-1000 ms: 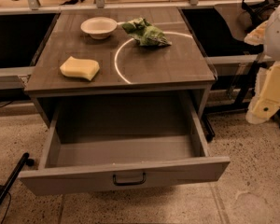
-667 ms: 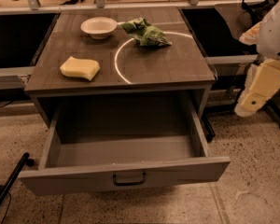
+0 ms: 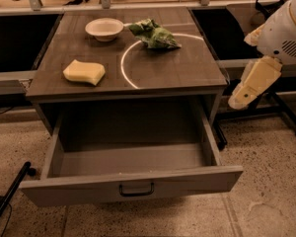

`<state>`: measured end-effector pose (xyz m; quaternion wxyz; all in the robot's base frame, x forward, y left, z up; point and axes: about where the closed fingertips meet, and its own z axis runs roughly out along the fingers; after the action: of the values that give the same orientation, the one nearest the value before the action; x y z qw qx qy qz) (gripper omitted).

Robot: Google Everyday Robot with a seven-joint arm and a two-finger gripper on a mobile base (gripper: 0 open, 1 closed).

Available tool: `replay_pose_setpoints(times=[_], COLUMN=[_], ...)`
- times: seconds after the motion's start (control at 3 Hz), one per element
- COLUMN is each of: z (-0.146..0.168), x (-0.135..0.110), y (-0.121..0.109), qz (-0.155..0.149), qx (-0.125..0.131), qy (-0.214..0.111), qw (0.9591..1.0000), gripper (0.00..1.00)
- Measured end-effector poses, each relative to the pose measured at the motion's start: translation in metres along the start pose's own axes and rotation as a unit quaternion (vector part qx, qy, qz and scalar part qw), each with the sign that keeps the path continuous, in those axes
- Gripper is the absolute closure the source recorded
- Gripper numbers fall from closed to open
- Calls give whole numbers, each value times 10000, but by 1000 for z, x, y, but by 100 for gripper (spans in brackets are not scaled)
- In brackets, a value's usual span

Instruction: Place green jalapeno chip bag into top drawer

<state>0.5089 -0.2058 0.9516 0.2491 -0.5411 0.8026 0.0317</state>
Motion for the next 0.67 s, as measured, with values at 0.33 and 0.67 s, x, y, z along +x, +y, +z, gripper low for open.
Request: replay_pose_setpoints(times=[0.33,0.67], z=[10,38], x=[-11,-39], y=[-5,-27], qz=[36,-90], qx=[11,159], qy=[-228,-517], qw=[9997,9985], gripper=[0,0])
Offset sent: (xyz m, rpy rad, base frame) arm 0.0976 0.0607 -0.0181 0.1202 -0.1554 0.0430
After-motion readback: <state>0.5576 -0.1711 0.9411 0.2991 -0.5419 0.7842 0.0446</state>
